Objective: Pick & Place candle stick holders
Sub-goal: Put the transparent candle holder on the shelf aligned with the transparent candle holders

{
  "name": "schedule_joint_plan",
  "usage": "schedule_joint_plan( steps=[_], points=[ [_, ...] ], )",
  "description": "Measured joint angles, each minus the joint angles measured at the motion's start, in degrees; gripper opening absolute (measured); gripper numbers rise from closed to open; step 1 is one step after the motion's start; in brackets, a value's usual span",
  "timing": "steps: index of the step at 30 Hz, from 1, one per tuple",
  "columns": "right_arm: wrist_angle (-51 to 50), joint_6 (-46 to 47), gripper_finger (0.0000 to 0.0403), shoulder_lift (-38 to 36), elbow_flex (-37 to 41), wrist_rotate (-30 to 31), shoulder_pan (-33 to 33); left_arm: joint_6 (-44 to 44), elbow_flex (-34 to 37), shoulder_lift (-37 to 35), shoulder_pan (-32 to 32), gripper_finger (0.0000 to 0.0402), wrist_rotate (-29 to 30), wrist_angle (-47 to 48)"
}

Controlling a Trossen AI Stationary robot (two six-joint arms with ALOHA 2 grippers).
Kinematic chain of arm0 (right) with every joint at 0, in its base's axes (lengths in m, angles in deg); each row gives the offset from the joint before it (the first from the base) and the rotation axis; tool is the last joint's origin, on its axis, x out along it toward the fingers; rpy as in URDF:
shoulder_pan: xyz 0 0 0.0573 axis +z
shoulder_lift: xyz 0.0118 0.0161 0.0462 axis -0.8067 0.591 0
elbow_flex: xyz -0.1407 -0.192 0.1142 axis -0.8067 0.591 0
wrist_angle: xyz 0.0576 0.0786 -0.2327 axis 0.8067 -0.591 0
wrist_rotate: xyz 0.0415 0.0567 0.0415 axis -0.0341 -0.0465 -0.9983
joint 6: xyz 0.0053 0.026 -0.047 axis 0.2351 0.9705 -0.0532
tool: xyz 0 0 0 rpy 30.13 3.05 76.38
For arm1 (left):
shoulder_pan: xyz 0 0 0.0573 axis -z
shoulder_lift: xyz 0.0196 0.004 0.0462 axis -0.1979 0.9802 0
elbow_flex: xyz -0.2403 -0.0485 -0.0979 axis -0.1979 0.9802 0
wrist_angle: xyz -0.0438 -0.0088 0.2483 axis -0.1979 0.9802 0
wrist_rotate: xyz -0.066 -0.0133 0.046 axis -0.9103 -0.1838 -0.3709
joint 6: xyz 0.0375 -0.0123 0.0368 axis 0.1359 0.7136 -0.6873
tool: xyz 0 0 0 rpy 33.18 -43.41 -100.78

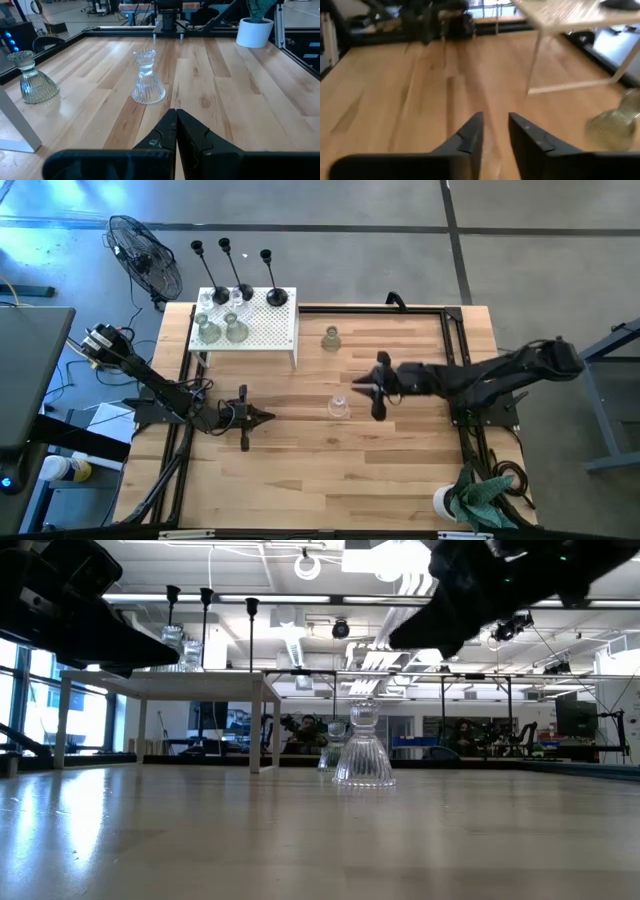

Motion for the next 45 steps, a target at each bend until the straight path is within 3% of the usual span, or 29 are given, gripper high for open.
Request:
schedule_joint_plan(
  steps=[10,19,25,36,45],
  points=[
    [6.2,4.5,0.0237,4.6,3.3,8.7,9.0,1.5,0.0,0.0,0.0,0.0001,3.4,2.1],
    [18.6,5.6,0.0298,17.1,3.3,8.4,9.2,1.8,0.0,0.0,0.0,0.0001,3.5,2.6],
    [23.3,5.4,0.0302,21.7,3.1,11.2,8.1,1.8,0.0,0.0,0.0,0.0001,3.5,2.8],
    [24.8,5.1,0.0299,27.3,-0.3,8.0,5.3,1.8,0.0,0.0,0.0,0.0001,3.5,2.8],
    [24.3,5.2,0.0208,27.7,-0.5,7.3,5.2,1.8,0.0,0.0,0.0,0.0001,3.5,3.0]
  ],
)
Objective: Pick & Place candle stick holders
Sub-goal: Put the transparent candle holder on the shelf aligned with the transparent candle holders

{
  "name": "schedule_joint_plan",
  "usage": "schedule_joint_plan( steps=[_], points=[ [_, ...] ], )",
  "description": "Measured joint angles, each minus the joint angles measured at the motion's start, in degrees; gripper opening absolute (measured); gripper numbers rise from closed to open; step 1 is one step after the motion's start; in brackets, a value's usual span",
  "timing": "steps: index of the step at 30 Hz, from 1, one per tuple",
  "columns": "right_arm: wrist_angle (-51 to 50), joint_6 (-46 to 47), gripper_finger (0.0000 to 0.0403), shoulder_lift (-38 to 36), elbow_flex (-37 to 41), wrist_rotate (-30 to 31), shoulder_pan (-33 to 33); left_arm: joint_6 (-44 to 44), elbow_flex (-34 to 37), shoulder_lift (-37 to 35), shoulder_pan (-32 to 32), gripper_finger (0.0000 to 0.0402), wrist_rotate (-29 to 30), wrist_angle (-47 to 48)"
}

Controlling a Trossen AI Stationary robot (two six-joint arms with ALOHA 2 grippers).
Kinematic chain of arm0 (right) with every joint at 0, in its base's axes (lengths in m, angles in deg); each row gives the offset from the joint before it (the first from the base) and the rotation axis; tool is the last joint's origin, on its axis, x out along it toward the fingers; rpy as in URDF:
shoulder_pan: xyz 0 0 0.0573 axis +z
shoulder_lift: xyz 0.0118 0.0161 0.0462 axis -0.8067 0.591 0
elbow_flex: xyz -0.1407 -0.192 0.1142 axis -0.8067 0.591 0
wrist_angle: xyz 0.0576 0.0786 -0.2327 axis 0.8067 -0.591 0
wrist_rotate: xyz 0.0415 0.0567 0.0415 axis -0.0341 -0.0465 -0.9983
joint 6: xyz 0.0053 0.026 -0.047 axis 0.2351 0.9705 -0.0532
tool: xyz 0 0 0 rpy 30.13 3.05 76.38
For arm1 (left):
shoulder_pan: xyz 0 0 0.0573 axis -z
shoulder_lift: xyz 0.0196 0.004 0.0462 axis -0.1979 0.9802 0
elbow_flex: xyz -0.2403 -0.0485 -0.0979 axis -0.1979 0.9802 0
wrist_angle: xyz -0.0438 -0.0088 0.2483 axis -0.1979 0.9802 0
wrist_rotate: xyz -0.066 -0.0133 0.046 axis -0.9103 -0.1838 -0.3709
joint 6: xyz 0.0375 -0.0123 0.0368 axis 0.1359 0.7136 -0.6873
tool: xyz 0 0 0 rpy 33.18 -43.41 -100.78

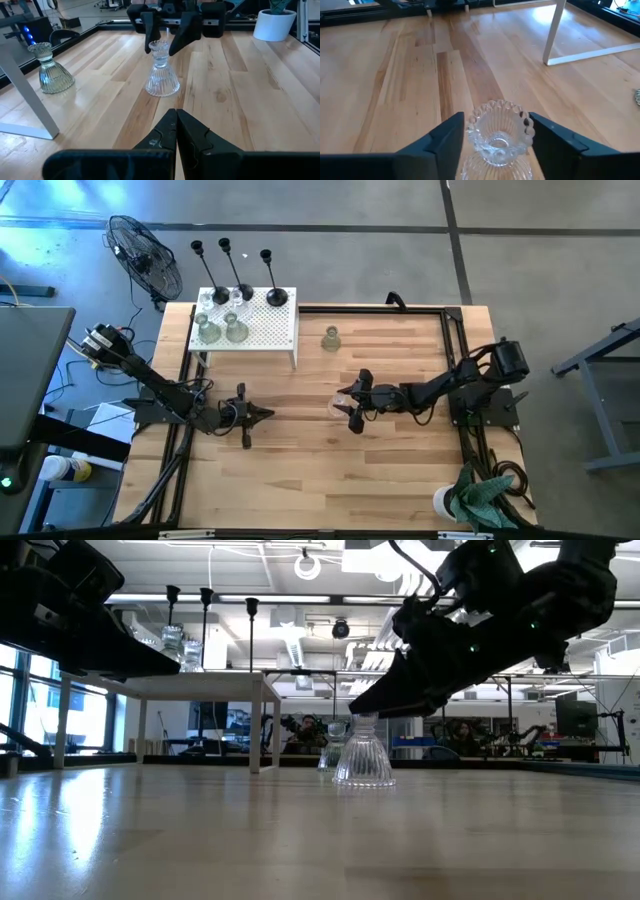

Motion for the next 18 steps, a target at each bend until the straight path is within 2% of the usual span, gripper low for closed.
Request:
schedule_joint_plan(
  steps=[6,12,15,18],
  points=[
    [0.6,-1.2,0.0164,-0.3,0.0,-0.7,0.0,0.0,0.0,0.0,0.0,0.0001,0.0,0.0],
    [0.1,-1.3,0.0170,-6.0,-0.1,-0.1,0.0,0.0,0.0,0.0,0.0,0.0001,0.0,0.0],
    [-4.5,-3.0,0.0169,-10.9,-3.6,-0.2,-0.9,-0.1,0.0,0.0,0.0,0.0001,0.0,-0.1],
    [-11.6,-6.8,0.0168,-13.4,-10.9,-1.0,-3.4,-0.2,0.0,0.0,0.0,0.0001,0.7,-0.2]
  ],
)
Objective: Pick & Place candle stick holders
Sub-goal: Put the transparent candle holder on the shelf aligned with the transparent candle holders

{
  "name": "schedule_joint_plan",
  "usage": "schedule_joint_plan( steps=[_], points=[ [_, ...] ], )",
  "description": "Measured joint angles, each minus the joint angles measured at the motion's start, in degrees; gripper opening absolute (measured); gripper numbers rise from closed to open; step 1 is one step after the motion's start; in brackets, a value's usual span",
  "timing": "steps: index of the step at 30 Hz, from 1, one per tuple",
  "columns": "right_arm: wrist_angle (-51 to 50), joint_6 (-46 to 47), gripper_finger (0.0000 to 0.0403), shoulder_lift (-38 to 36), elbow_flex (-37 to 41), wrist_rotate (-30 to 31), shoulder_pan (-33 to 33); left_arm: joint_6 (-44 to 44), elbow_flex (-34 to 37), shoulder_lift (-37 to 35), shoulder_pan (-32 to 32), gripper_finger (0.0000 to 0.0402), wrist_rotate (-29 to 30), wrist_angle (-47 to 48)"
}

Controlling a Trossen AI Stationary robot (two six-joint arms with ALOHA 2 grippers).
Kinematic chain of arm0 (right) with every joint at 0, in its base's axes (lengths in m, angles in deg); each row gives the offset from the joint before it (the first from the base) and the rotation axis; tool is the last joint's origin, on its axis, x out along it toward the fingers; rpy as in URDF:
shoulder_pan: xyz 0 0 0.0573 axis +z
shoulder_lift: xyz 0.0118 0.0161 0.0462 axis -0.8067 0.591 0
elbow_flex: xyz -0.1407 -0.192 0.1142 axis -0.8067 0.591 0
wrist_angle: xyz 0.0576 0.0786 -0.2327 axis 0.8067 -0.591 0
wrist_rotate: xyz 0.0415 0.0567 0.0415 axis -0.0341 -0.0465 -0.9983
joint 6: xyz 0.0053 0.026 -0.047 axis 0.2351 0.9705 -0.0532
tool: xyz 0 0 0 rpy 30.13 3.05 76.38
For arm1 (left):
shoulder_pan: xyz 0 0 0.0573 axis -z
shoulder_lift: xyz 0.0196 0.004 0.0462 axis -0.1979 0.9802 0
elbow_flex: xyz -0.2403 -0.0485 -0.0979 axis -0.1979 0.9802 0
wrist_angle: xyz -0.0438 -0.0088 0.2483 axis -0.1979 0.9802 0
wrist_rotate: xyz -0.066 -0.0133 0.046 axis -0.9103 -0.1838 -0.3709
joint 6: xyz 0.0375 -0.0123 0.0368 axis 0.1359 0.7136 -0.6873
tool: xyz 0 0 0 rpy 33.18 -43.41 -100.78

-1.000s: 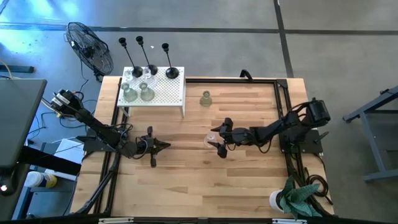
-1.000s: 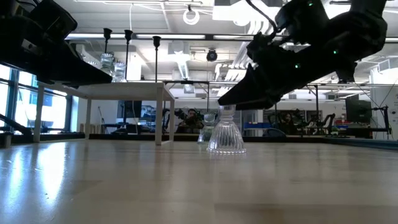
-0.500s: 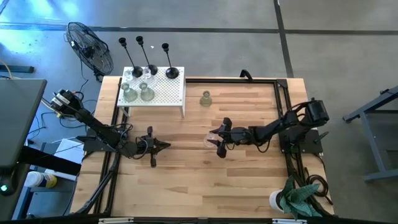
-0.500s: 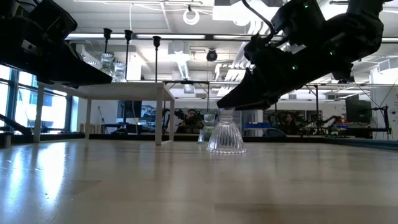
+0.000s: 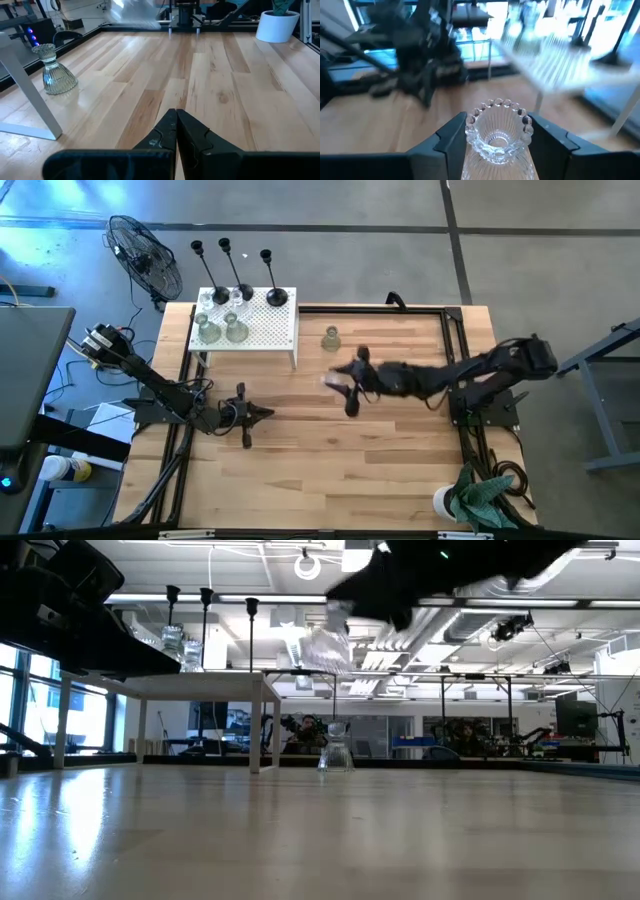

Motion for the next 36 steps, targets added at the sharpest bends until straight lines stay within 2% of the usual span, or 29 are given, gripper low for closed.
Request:
schedule_joint_plan(
  steps=[5,10,14,19,25,36],
  points=[
    [-12.0,-4.0,0.0168,3.4,-17.1,-8.1,-9.1,0.0,0.0,0.0,0.0,0.0001,0.2,-0.2],
    [-18.3,-4.8,0.0168,14.2,-31.5,-15.6,-17.2,0.0,0.0,0.0,0.0,0.0001,0.2,-0.1],
    [-20.7,-4.7,0.0168,23.0,-40.6,-20.6,-20.9,0.0,0.0,0.0,0.0,0.0001,0.2,-0.1],
    [-24.7,-5.9,0.0169,30.4,-50.5,-22.2,-22.9,0.0,0.0,0.0,0.0,0.0001,0.2,0.0],
    [-26.4,-7.8,0.0171,34.6,-56.3,-22.4,-24.0,0.0,0.0,0.0,0.0,0.0001,0.2,0.0],
    [-24.8,-8.0,0.0172,35.8,-56.8,-21.8,-26.6,0.0,0.0,0.0,0.0,0.0001,0.2,-0.2]
  ],
)
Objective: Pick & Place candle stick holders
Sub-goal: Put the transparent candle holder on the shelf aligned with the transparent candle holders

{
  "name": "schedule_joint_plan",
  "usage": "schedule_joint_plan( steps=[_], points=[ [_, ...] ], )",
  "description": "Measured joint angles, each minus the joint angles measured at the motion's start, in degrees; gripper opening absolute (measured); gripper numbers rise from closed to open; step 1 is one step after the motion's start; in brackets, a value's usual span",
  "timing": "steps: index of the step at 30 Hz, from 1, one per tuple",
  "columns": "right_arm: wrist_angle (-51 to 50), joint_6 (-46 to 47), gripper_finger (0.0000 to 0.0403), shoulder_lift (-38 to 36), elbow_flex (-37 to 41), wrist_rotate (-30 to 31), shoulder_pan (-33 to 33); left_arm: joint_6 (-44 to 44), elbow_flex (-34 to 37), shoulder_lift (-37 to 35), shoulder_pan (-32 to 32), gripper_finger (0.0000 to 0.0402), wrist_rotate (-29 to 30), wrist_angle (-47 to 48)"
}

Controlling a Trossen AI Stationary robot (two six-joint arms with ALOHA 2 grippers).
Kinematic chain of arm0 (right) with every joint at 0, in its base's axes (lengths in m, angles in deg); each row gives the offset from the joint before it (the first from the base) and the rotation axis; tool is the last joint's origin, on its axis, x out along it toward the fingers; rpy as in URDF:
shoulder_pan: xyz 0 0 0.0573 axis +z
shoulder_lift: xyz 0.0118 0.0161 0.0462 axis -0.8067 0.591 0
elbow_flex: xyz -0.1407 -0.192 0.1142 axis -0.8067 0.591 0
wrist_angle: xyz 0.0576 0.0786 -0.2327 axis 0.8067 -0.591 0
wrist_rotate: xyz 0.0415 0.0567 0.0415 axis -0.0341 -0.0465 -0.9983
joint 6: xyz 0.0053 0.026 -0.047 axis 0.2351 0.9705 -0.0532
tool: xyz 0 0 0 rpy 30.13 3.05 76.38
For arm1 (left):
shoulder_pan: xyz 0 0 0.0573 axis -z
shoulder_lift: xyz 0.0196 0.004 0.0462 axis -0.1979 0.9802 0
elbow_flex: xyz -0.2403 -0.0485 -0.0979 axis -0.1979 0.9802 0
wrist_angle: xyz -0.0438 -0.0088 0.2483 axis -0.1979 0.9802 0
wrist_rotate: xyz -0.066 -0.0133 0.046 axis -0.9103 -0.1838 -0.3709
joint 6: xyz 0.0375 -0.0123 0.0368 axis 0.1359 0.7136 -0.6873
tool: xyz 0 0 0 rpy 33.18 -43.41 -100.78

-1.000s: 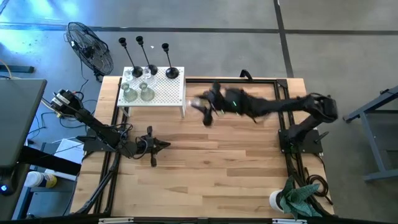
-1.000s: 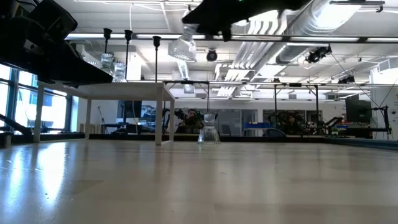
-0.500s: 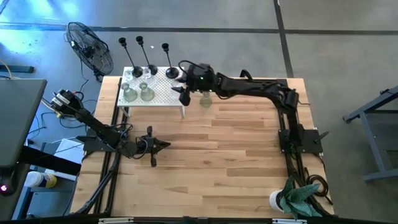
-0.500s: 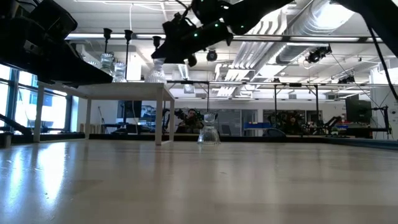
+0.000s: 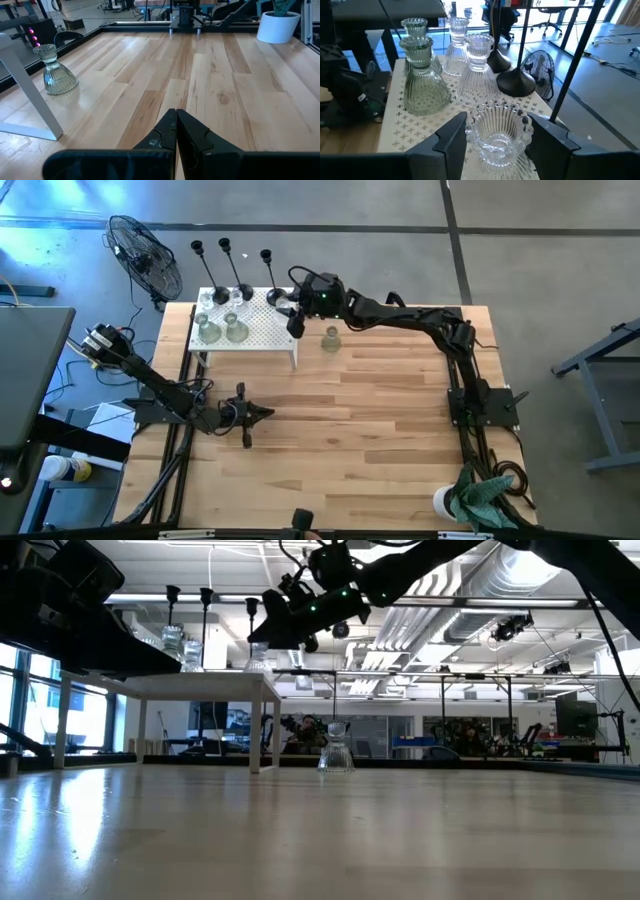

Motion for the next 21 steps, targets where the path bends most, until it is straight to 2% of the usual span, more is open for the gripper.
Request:
schedule_joint_plan(
  steps=[21],
  points=[
    [5.2,0.7,0.0172,2.1,0.0,-0.1,-0.2,0.0,0.0,0.0,0.0,0.0001,0.2,0.0]
  ],
)
